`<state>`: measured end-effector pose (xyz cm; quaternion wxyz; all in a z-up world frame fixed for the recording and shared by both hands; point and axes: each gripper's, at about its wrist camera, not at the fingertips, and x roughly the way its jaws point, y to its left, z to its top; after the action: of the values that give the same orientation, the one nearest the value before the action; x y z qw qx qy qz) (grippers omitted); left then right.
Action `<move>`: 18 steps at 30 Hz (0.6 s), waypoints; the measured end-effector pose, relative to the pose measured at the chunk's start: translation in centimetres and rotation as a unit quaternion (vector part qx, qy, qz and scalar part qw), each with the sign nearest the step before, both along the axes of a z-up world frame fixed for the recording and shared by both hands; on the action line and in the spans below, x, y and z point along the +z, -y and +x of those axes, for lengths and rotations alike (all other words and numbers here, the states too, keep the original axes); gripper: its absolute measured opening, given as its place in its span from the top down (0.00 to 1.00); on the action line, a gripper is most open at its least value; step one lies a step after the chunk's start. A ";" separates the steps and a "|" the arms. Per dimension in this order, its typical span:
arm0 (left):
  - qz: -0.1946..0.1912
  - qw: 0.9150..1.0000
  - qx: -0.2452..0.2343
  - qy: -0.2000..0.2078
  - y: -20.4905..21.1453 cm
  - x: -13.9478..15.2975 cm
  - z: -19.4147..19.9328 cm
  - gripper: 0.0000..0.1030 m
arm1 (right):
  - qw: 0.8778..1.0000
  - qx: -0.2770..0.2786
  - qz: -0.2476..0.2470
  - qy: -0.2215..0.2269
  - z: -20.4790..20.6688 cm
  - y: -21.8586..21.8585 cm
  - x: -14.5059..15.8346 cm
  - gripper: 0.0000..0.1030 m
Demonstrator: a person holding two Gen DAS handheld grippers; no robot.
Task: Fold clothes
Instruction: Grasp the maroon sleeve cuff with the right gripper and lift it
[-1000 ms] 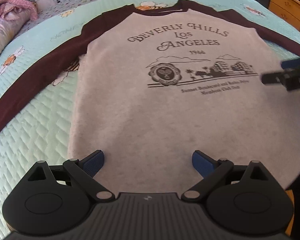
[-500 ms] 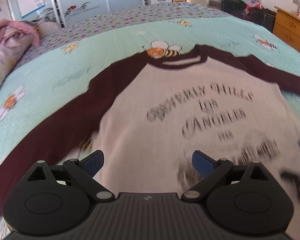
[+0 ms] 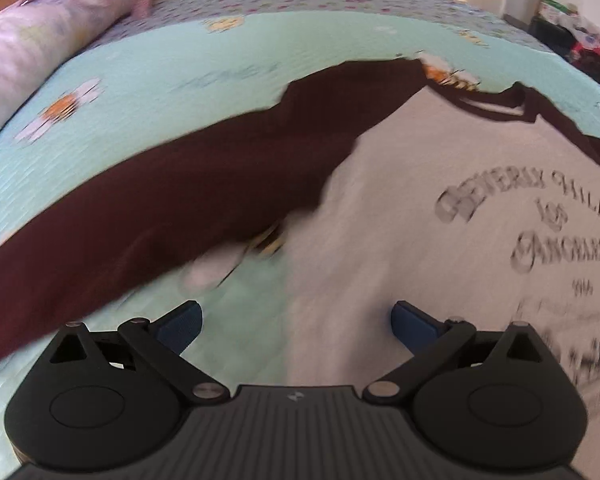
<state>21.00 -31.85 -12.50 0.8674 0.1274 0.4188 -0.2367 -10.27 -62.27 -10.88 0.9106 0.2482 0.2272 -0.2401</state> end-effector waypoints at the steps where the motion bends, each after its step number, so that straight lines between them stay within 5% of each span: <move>1: 0.000 1.000 0.005 0.002 -0.9 0.3 -0.6 0.00 | 0.999 -0.039 0.004 0.012 -1.4 1.5 0.2 0.04; 5: 0.002 1.000 0.027 0.012 -4.3 1.6 -2.9 0.00 | 0.974 -0.203 0.066 0.070 -7.7 9.3 -0.3 0.04; 7: -0.001 0.999 0.030 0.013 -5.2 2.2 -4.3 0.00 | 0.941 -0.291 0.133 0.113 -11.2 13.6 -1.9 0.04; 10: -0.004 1.000 0.026 0.011 -5.4 2.9 -6.5 0.00 | 0.895 -0.344 0.226 0.175 -14.8 18.6 -4.9 0.04; 14: 0.000 1.000 0.002 0.003 -4.1 3.3 -8.3 0.00 | 0.875 -0.363 0.234 0.221 -16.1 22.2 -6.1 0.04; 18: 0.020 0.999 -0.030 0.006 -1.8 3.5 -9.2 0.00 | 0.879 -0.369 0.219 0.210 -15.1 24.8 -6.2 0.04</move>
<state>11.79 -30.02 -9.04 0.8596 0.1581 0.4145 -0.2536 -25.38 -87.05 -17.03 0.7052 0.5513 -0.0307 -0.4447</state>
